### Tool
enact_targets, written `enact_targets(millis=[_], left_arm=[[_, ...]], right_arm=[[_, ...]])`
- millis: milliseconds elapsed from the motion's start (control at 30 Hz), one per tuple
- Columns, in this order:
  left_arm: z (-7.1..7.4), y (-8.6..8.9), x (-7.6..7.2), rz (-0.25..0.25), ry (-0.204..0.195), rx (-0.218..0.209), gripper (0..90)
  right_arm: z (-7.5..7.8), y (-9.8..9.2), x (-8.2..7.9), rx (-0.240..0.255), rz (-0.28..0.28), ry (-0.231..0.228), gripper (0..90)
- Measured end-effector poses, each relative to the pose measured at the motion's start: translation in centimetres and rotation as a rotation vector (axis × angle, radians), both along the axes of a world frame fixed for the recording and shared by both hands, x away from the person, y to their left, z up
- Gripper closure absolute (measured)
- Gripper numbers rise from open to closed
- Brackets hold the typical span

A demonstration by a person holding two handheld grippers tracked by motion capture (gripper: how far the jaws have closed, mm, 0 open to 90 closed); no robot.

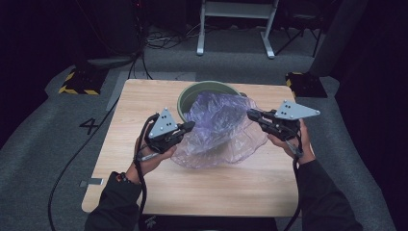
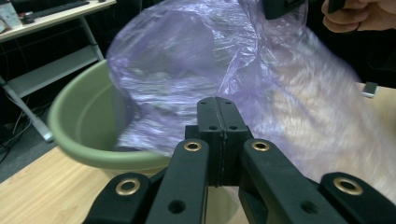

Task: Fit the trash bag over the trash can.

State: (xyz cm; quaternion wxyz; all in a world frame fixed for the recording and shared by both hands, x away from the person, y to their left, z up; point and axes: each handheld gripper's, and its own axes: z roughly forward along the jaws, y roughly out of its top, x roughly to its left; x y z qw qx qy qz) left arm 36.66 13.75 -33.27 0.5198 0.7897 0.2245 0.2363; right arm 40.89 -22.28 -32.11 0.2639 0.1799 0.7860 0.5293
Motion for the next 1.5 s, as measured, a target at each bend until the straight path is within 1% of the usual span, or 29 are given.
enact_targets(millis=[33, 67, 100, 133, 167, 233, 267, 333, 467, 533, 600, 667, 767, 833, 933, 967, 1033, 1067, 1100, 1133, 1167, 1233, 1300, 1333, 1367, 1400, 1467, 1500], left_arm=[[0.1, 0.3, 0.4, 0.01, 0.002, -0.007, 89.9], [0.2, 0.5, 0.7, 0.015, 0.008, -0.016, 89.9], [0.4, 0.9, 1.1, 0.019, 0.016, -0.032, 89.9], [0.4, 1.2, 1.4, 0.024, 0.02, -0.043, 89.9], [0.5, 1.3, 1.6, 0.027, 0.026, -0.054, 89.9], [0.6, 1.8, 2.1, 0.04, 0.031, -0.069, 89.9], [0.6, 1.9, 2.3, 0.048, 0.03, -0.073, 89.9], [0.6, 2.2, 2.8, 0.057, 0.039, -0.081, 89.9], [0.3, 2.3, 3.7, 0.082, 0.053, -0.075, 89.9], [0.1, 2.4, 3.9, 0.083, 0.06, -0.083, 89.9], [0.1, 2.4, 3.9, 0.083, 0.054, -0.077, 89.9], [0.0, 2.4, 3.8, 0.082, 0.055, -0.081, 89.9], [-0.1, 2.5, 3.8, 0.087, 0.057, -0.077, 89.9], [-0.2, 2.6, 3.7, 0.092, 0.056, -0.081, 89.9], [-0.3, 2.7, 3.7, 0.095, 0.06, -0.084, 89.9], [-0.3, 2.7, 3.7, 0.095, 0.06, -0.084, 89.9], [-0.3, 2.8, 3.7, 0.094, 0.062, -0.082, 89.9], [-0.3, 2.9, 3.8, 0.096, 0.062, -0.084, 89.9], [-0.3, 2.9, 3.8, 0.096, 0.064, -0.083, 89.9], [-0.3, 3.0, 3.9, 0.096, 0.067, -0.082, 89.9], [-0.3, 3.1, 4.0, 0.095, 0.068, -0.083, 89.9], [-0.4, 3.2, 4.3, 0.094, 0.073, -0.092, 89.9], [-0.4, 3.4, 4.5, 0.099, 0.076, -0.095, 89.9], [-0.5, 3.5, 4.8, 0.1, 0.077, -0.096, 89.9], [-0.5, 3.6, 4.9, 0.104, 0.081, -0.096, 89.8], [-0.6, 3.7, 5.1, 0.11, 0.084, -0.098, 89.8], [-0.7, 3.9, 5.6, 0.117, 0.093, -0.111, 89.8], [-0.8, 3.9, 5.9, 0.128, 0.092, -0.105, 89.8]], right_arm=[[0.0, 0.1, 0.2, -0.004, -0.01, -0.006, 78.9], [0.0, 0.2, 0.5, -0.017, -0.037, -0.014, 74.8], [0.0, 0.3, 0.8, -0.022, -0.046, -0.014, 71.2], [-0.1, 0.4, 1.2, -0.011, -0.055, 0.002, 63.3], [-0.1, 0.4, 1.6, -0.005, -0.064, 0.015, 57.7], [-0.1, 0.4, 2.0, -0.006, -0.083, 0.031, 49.0], [-0.1, 0.4, 2.2, 0.002, -0.082, 0.039, 46.7], [-0.1, 0.2, 2.3, 0.019, -0.071, 0.046, 43.2], [0.1, -0.1, 2.3, 0.037, -0.068, 0.044, 35.7], [0.3, -0.4, 2.1, 0.055, -0.047, 0.045, 31.1], [0.5, -0.7, 1.6, 0.061, -0.033, 0.039, 29.2], [0.7, -1.0, 1.0, 0.053, -0.012, 0.028, 27.3], [0.9, -1.4, 0.1, 0.043, 0.013, 0.021, 24.1], [1.0, -1.7, -0.7, 0.026, 0.033, 0.006, 23.2], [0.9, -2.4, -1.7, 0.025, 0.072, -0.01, 21.2], [0.8, -2.5, -2.1, 0.012, 0.08, -0.017, 19.9], [0.4, -2.5, -2.5, -0.043, 0.086, -0.029, 19.5], [0.2, -2.5, -2.5, -0.07, 0.073, -0.035, 20.0], [0.0, -2.5, -2.4, -0.085, 0.062, -0.038, 24.0], [-0.1, -2.6, -2.3, -0.084, 0.046, -0.033, 29.8], [-0.1, -2.7, -2.0, -0.075, 0.029, -0.028, 34.2], [-0.2, -2.9, -1.3, -0.046, 0.01, -0.011, 48.6], [-0.2, -2.8, -0.8, -0.051, -0.018, -0.009, 60.8], [-0.3, -2.8, -0.5, -0.044, -0.022, -0.013, 66.3], [-0.2, -2.7, -0.2, -0.031, -0.024, -0.004, 70.2], [-0.2, -2.6, 0.0, -0.028, -0.032, 0.0, 75.7], [-0.2, -2.3, 0.8, -0.022, -0.062, 0.006, 81.4], [-0.3, -2.3, 1.3, -0.008, -0.065, 0.021, 83.8]])
